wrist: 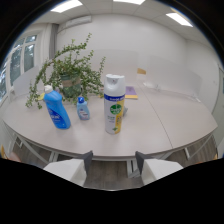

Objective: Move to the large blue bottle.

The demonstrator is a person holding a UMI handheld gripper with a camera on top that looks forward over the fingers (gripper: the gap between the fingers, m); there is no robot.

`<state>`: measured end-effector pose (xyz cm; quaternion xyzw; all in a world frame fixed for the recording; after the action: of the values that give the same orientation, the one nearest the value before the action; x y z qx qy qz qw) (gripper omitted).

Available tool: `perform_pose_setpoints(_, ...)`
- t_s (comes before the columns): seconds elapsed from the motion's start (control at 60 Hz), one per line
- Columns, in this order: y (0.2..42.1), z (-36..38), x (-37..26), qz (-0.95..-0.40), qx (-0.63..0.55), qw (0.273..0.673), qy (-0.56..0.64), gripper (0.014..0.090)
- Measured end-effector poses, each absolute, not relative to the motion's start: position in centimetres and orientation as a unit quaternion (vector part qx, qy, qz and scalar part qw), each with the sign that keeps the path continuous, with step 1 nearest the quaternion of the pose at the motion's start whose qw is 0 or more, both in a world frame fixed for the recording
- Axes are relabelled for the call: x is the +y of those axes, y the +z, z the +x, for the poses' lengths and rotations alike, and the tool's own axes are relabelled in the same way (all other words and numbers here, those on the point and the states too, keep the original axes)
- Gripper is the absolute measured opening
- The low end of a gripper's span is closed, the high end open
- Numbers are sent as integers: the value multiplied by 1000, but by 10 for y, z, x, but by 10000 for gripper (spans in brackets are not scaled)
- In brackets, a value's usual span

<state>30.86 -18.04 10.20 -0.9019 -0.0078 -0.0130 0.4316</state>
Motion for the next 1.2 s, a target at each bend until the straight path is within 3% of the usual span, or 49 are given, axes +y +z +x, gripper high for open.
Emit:
perform_pose_setpoints(0.267,98,279,-188,-904,-1,427,-10,843)
perform_pose_setpoints(0.633,86,156,-178,-908,-11,419,13,842)
perform_pose_setpoints(0.867,68,96,-148,-909,-9,416,11,845)
perform_pose_setpoints(1.2,39,76,-95,-904,-5,427,-7,843)
